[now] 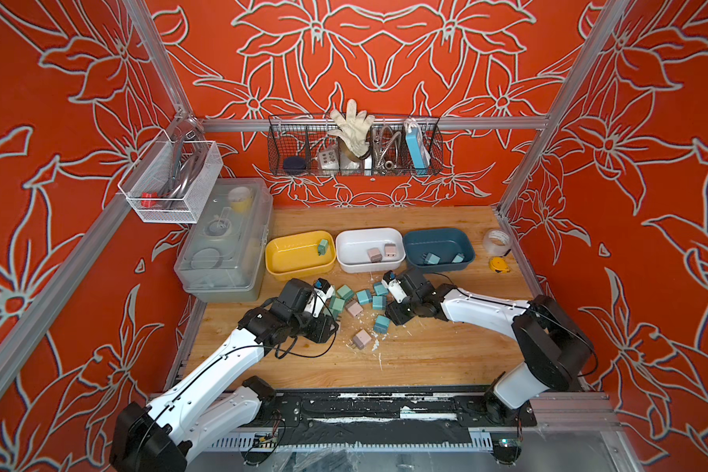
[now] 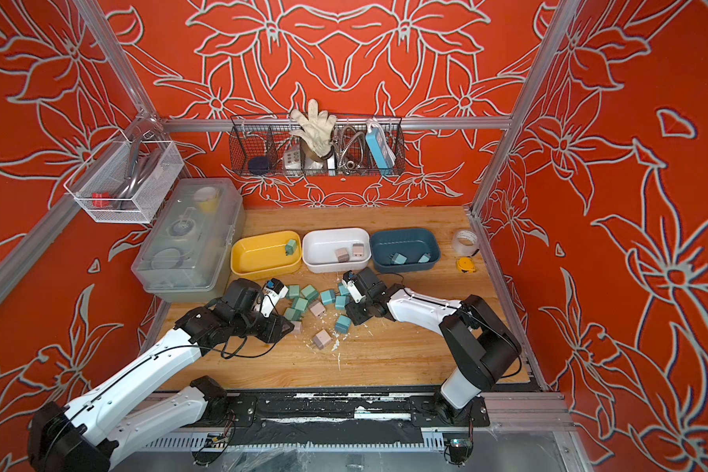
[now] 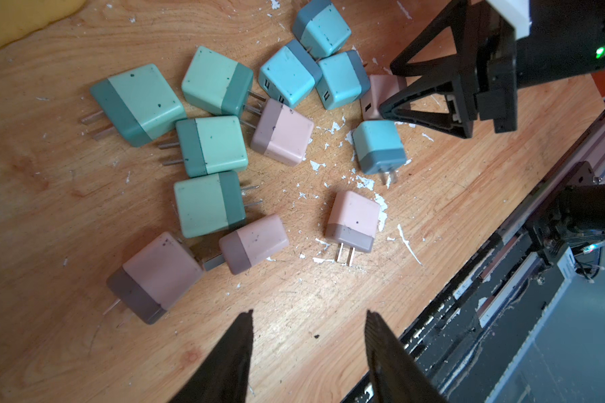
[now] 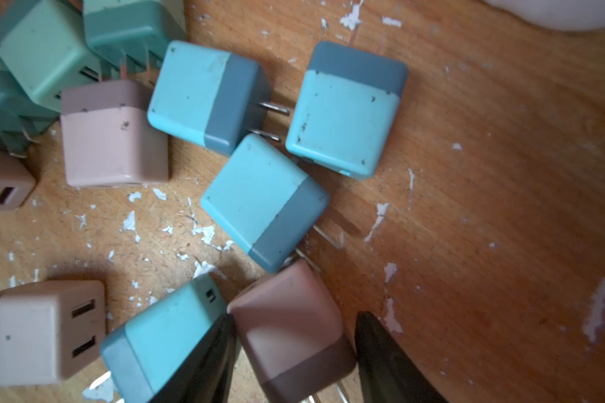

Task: Place the plugs by color into the storage box
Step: Pick up the plug from the center of the board.

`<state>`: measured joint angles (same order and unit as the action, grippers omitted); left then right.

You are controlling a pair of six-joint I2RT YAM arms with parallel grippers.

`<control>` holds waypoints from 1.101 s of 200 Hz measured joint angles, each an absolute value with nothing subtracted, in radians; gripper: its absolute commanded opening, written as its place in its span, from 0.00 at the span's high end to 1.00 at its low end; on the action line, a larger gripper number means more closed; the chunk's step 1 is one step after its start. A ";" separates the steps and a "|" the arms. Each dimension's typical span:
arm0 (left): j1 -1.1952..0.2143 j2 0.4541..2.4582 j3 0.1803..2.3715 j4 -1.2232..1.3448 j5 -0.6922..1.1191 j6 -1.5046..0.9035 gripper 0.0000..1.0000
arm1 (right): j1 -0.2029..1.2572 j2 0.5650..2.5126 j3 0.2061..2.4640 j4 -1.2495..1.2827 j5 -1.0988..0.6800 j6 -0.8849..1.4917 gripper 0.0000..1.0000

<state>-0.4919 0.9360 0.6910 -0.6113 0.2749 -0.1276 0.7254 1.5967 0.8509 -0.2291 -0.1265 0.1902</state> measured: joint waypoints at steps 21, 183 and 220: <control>-0.492 0.936 0.691 -0.611 0.275 -0.128 0.47 | 0.725 1.597 0.851 -0.229 -0.125 0.196 0.44; -0.492 0.936 0.691 -0.611 0.275 -0.127 0.48 | 0.728 1.624 0.850 -0.256 -0.100 0.204 0.53; -0.492 0.936 0.691 -0.611 0.275 -0.127 0.48 | 0.728 1.621 0.850 -0.262 -0.092 0.201 0.57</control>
